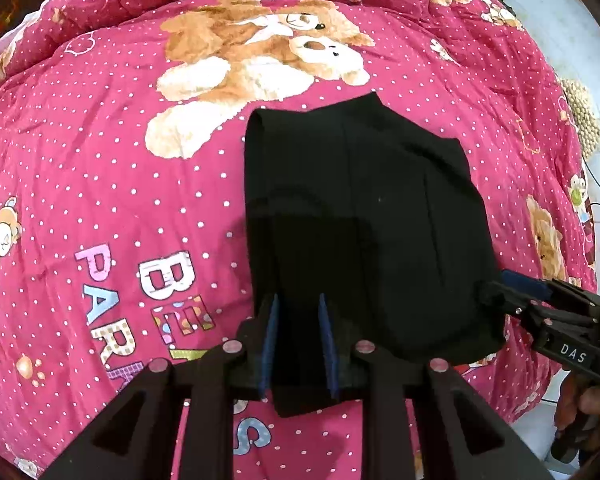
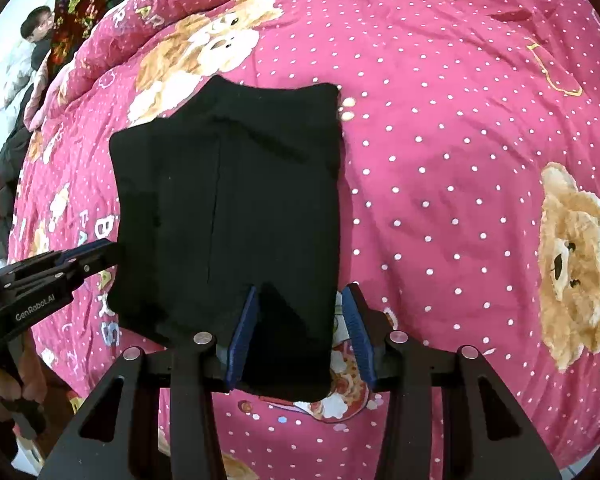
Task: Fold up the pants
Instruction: 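Lower the folded pants onto the bedspread and open both grippers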
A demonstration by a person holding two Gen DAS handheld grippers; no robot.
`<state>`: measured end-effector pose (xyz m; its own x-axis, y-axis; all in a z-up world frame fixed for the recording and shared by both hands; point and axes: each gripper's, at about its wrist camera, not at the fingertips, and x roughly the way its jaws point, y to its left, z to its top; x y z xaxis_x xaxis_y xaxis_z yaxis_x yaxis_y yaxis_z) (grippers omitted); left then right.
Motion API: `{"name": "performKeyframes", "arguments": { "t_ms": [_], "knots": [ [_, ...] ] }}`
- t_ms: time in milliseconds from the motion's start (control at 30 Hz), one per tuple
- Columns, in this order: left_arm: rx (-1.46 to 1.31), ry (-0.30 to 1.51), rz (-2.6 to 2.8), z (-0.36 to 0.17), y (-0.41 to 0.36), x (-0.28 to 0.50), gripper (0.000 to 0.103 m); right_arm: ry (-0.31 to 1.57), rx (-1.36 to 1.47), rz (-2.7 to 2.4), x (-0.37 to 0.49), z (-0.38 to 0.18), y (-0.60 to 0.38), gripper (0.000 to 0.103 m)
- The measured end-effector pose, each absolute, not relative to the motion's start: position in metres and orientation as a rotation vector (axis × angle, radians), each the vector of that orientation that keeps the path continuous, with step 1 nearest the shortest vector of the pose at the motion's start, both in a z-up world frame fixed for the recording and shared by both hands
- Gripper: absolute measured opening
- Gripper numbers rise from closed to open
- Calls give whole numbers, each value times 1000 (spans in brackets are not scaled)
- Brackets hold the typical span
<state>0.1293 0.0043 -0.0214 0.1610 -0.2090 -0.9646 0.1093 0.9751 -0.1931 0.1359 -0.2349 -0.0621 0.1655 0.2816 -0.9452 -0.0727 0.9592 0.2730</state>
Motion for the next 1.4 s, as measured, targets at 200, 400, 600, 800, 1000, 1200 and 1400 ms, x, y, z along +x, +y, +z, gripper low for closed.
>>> {"name": "performKeyframes", "arguments": {
  "t_ms": [200,400,600,800,1000,1200,1400],
  "knots": [
    [-96,1381,-227,-19,10,134,34,1380,207,256,141,-61,-237,48],
    [-139,1375,-216,-20,21,140,43,1378,211,262,145,-62,-236,51],
    [-228,1374,-232,-24,35,147,56,1381,221,266,151,-66,-239,57],
    [-299,1411,-276,-47,34,157,59,1399,240,286,162,-77,-240,58],
    [-329,1438,-312,-67,28,169,67,1431,280,308,176,-93,-240,59],
    [-290,1433,-334,-74,11,181,63,1437,295,321,190,-98,-233,58],
    [-330,1431,-346,-56,17,184,28,1431,263,330,197,-85,-218,18]
  ]
}}
